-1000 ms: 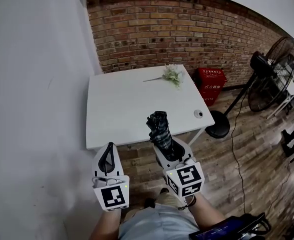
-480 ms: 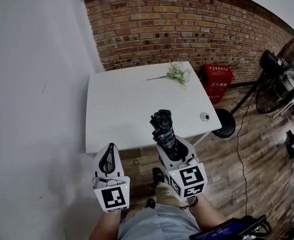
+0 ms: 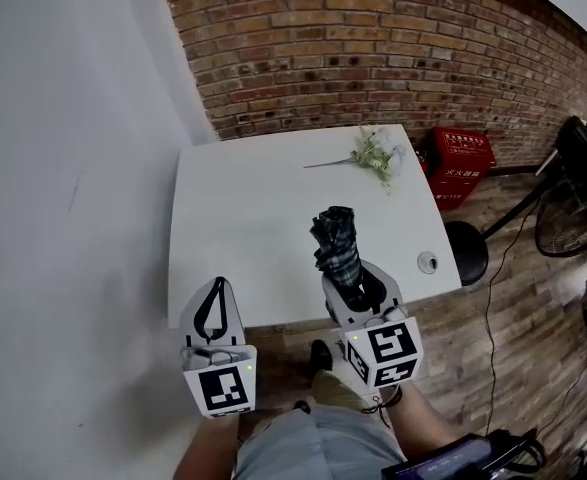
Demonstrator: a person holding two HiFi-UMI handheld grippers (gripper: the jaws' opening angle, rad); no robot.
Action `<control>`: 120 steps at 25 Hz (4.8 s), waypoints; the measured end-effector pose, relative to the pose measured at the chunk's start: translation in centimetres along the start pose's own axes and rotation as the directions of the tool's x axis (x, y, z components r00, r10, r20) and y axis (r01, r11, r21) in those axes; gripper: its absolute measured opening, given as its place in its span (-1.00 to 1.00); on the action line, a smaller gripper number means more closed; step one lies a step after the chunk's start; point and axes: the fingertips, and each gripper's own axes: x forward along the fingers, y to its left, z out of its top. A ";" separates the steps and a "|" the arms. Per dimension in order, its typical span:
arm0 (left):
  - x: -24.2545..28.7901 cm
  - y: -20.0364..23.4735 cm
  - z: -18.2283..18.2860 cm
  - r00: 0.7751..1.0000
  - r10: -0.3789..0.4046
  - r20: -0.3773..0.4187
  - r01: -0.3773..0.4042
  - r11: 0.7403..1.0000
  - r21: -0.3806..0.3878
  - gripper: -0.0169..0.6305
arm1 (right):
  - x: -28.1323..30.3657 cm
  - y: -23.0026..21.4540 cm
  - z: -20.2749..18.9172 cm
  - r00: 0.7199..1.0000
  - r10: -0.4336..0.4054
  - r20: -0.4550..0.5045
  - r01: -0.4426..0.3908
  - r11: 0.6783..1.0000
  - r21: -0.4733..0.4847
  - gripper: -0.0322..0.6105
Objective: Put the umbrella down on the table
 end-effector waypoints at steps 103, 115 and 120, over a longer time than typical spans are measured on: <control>23.4 10.6 -7.9 0.990 0.043 -0.131 -0.051 0.997 -0.060 -0.93 | 27.5 -7.0 -11.8 0.895 0.018 -0.446 -0.032 0.999 -0.024 -0.28; 24.1 10.9 -8.9 0.989 0.038 -0.145 -0.048 0.997 -0.067 -0.93 | 28.3 -7.3 -13.1 0.874 0.009 -0.485 -0.022 1.000 -0.021 -0.26; 24.1 11.0 -9.2 0.988 0.040 -0.152 -0.051 0.996 -0.071 -0.93 | 28.4 -7.3 -14.1 0.855 0.016 -0.518 -0.025 1.000 -0.010 -0.26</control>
